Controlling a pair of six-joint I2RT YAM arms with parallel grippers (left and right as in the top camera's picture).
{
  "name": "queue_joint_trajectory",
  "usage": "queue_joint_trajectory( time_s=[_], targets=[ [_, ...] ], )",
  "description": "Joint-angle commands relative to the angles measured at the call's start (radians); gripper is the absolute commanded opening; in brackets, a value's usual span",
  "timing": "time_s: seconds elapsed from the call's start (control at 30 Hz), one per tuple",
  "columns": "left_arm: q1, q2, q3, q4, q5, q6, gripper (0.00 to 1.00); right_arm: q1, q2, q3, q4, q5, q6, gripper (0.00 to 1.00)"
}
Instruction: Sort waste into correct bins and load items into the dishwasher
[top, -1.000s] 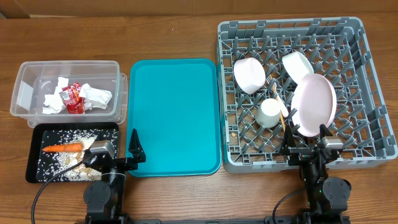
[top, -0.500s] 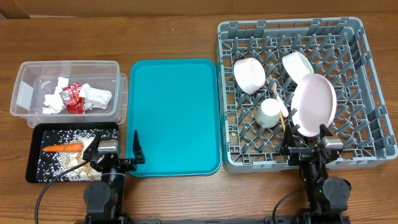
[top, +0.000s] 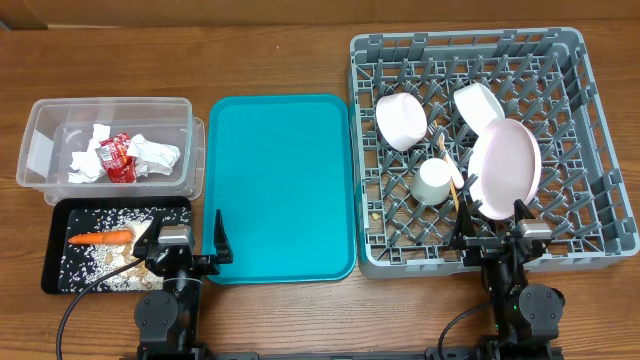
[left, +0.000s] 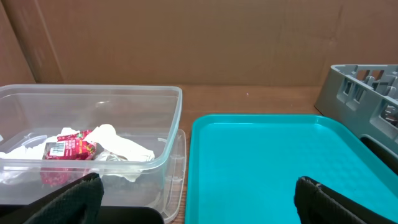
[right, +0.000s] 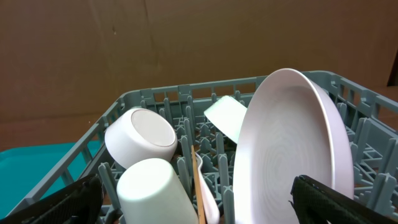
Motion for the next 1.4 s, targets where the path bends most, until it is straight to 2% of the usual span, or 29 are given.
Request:
queue_joint_trajectory(
  time_s=[0.0, 1.37],
  targets=[
    [-0.006, -0.011, -0.004, 0.002, 0.009, 0.022, 1.00, -0.005, -0.010, -0.011, 0.006, 0.009, -0.003, 1.00],
    [-0.006, -0.011, -0.004, 0.002, 0.009, 0.022, 1.00, -0.005, -0.010, -0.011, 0.006, 0.009, -0.003, 1.00]
  ],
)
